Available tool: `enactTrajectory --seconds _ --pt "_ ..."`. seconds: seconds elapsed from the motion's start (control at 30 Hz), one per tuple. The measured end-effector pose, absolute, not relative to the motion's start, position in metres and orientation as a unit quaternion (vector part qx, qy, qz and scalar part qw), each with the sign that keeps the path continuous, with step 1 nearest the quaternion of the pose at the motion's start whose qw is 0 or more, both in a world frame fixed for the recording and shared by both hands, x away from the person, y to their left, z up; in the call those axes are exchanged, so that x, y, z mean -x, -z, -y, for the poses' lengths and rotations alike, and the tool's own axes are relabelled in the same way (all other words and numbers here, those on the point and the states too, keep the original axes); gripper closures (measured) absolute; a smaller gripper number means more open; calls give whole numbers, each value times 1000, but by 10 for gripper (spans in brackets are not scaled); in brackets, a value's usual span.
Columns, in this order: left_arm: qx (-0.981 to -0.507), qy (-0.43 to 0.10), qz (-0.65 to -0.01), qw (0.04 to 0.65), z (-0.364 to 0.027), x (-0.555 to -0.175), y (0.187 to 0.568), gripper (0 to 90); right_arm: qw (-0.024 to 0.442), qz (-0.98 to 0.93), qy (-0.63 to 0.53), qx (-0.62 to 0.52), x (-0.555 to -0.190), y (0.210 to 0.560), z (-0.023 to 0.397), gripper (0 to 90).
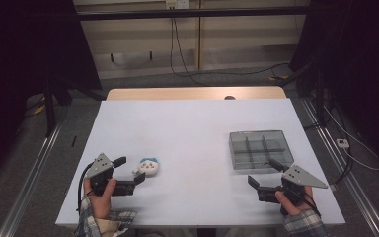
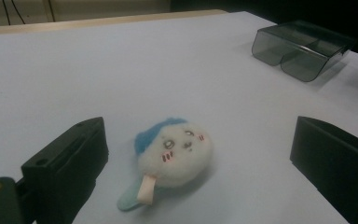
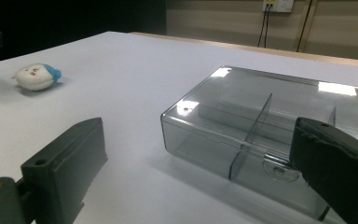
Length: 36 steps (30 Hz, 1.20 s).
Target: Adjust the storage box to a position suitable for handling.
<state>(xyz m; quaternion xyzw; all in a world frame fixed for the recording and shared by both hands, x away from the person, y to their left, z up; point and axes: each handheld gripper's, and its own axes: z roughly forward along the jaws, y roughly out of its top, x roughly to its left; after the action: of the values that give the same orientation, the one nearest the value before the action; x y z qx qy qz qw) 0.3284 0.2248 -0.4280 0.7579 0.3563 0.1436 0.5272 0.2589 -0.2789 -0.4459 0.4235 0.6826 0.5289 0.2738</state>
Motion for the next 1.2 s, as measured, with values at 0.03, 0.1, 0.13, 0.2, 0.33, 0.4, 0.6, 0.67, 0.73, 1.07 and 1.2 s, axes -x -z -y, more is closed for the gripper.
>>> enactTrajectory --seconds 0.03,0.1,0.13,0.2,0.33,0.4,0.6,0.67,0.73,1.07,1.2 --pt "-757 -143 -356 529 -225 -329 428 39 274 -683 -529 -424 -259 446 279 35" --pt "-756 -142 -357 530 -224 -329 428 39 275 -681 -529 -425 -259 446 280 35" --pt "-756 -141 -357 530 -224 -329 428 38 278 -681 -527 -425 -259 445 281 35" --pt "-755 -141 -358 531 -224 -329 428 39 279 -682 -525 -426 -259 445 281 35" --pt "-755 -141 -358 531 -224 -329 428 39 284 -683 -521 -426 -260 444 284 37" --pt "-756 -142 -355 531 -224 -330 427 39 291 -683 -517 -427 -260 443 287 39" --pt "-755 -141 -355 533 -223 -330 427 38 304 -673 -514 -435 -262 441 295 39" --pt "-756 -140 -355 532 -223 -330 427 38 310 -671 -512 -438 -263 439 298 39" --pt "-756 -139 -355 532 -222 -330 427 39 316 -669 -509 -440 -264 438 301 39" --pt "-757 -137 -353 532 -221 -331 427 38 337 -656 -496 -459 -271 437 324 153" --pt "-759 -137 -351 531 -220 -332 427 38 345 -649 -492 -466 -274 433 333 371"
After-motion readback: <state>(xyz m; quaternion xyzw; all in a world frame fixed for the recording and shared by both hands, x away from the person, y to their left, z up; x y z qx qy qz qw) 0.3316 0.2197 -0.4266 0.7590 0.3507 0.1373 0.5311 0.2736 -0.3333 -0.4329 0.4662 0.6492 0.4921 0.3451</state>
